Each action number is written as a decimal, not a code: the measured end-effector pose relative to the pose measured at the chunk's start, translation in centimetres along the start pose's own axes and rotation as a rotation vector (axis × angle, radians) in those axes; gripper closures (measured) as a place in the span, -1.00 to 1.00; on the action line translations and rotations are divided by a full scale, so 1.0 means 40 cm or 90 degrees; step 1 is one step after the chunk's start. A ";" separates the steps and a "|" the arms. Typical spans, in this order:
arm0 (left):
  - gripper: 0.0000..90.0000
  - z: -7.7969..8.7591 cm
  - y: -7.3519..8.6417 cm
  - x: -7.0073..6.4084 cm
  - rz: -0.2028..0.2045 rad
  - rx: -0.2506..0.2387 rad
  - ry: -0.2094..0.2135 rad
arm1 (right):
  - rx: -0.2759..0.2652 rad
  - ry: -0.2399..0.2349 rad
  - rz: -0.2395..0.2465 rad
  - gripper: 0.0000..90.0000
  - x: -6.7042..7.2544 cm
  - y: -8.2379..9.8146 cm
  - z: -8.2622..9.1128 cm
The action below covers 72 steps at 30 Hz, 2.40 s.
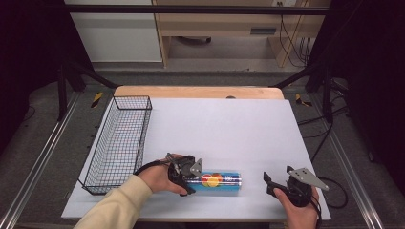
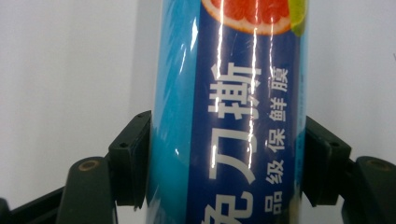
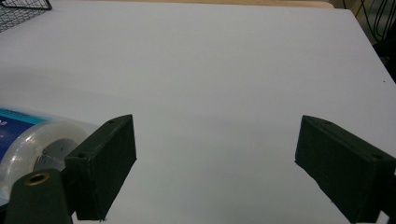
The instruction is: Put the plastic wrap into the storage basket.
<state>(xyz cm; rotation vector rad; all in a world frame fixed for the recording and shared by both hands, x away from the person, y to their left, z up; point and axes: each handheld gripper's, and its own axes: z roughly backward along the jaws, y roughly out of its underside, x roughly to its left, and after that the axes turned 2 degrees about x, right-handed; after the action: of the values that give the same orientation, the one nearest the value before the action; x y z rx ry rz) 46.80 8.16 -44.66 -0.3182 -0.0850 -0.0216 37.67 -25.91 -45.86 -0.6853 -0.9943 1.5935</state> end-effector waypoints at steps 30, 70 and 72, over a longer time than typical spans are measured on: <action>-0.30 0.004 -0.003 -0.015 0.008 0.001 -0.002 | -0.003 0.002 0.000 -0.70 -0.002 0.000 0.000; -0.29 0.098 -0.026 -0.029 0.046 -0.102 -0.027 | -0.004 0.015 0.002 -0.69 -0.003 0.000 0.003; -0.29 0.119 -0.033 -0.023 0.055 -0.111 -0.036 | -0.005 0.019 0.002 -0.69 -0.002 -0.001 0.004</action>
<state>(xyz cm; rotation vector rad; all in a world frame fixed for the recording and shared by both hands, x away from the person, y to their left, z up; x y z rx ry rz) 45.44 8.41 -39.83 -0.4973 -0.1260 0.0654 37.57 -26.03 -45.77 -0.7139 -0.9787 1.5788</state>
